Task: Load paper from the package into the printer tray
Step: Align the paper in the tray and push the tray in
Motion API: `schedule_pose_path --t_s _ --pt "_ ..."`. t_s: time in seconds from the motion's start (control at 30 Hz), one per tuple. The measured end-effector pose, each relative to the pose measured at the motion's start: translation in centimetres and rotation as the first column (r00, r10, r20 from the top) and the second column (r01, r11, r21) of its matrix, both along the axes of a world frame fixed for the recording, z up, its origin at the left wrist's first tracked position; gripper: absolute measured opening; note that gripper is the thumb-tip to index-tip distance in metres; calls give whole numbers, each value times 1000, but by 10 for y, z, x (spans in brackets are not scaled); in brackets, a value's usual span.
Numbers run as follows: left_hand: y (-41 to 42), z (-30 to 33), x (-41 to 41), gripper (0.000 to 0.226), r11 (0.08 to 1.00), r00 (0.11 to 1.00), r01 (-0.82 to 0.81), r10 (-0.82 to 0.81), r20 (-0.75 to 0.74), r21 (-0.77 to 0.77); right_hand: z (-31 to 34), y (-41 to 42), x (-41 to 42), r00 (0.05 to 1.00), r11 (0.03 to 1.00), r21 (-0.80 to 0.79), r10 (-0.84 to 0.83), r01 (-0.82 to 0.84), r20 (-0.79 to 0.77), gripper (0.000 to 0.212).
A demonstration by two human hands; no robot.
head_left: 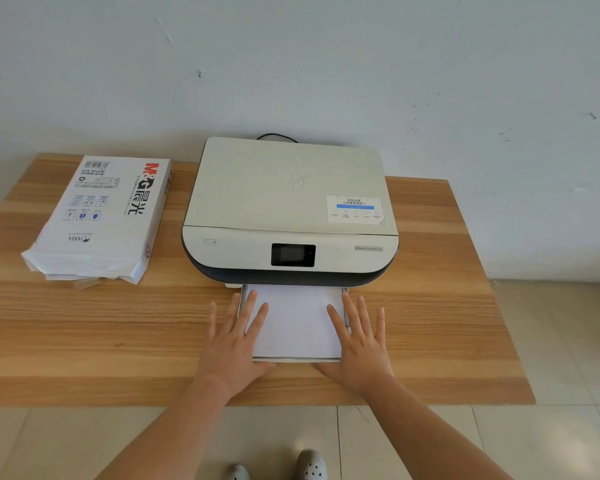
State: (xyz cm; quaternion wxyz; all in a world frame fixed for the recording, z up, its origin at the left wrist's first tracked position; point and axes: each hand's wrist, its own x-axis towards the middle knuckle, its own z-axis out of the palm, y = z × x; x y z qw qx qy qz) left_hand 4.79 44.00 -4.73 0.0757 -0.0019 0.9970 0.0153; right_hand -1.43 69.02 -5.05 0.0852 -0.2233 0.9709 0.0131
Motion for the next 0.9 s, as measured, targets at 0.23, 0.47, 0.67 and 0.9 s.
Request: schedule_pose_path --t_s 0.23,0.47,0.67,0.9 --pt "0 4 -29 118 998 1000 -7 6 -16 -67 7 -10 -26 999 1000 24 7 -6 -54 111" --pt "-3 14 -56 112 987 1000 4 -6 -11 -159 11 -22 -51 995 997 76 27 -20 -96 114" --pt "-10 15 -74 117 991 1000 -6 2 -29 -135 13 -26 -69 996 995 96 7 2 -93 114" --pt "-22 14 -89 112 987 999 -9 3 -32 -161 14 -27 -89 993 997 72 16 -7 -117 117"
